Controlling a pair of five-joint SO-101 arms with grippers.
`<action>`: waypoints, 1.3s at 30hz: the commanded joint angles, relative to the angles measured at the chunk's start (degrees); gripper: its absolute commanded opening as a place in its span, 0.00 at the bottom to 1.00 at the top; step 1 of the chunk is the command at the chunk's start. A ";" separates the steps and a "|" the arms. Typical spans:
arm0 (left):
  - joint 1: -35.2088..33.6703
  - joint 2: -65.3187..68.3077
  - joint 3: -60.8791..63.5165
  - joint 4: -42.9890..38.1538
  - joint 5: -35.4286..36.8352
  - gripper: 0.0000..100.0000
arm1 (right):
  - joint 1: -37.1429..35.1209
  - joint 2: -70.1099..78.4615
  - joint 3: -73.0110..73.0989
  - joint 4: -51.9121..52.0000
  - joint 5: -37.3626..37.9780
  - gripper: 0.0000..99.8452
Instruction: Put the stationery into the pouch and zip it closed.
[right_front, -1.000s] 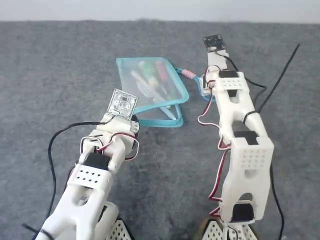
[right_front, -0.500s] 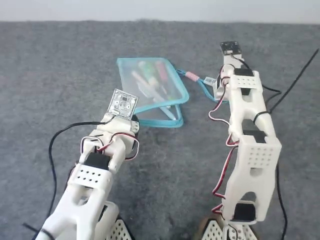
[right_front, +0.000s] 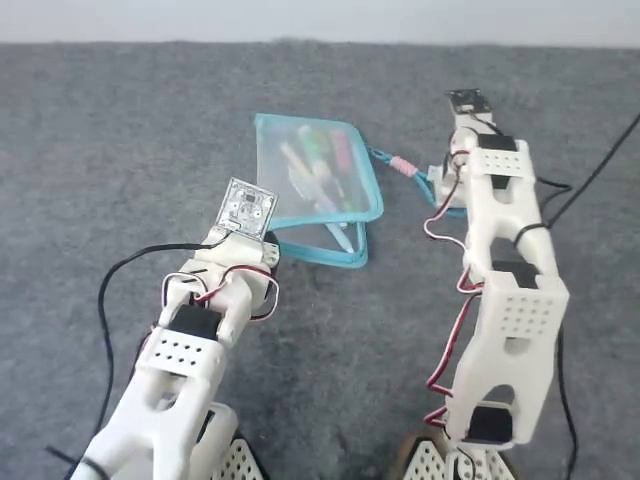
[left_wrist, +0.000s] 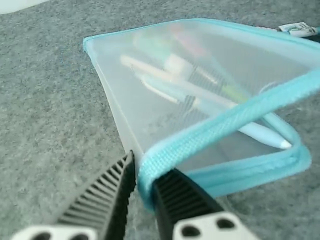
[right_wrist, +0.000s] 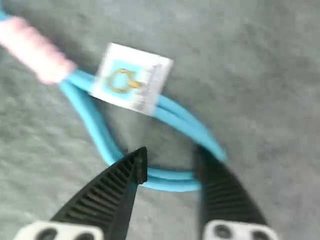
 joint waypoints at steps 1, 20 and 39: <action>0.26 -0.35 -1.80 -0.53 0.09 0.01 | 1.98 -3.65 -0.79 4.88 1.67 0.02; 0.26 -0.35 -1.80 -0.62 0.09 0.01 | -7.25 -24.04 7.30 9.89 4.22 0.07; 0.26 -0.35 -1.80 -0.62 0.09 0.01 | -16.48 -12.70 7.21 -13.14 9.49 0.18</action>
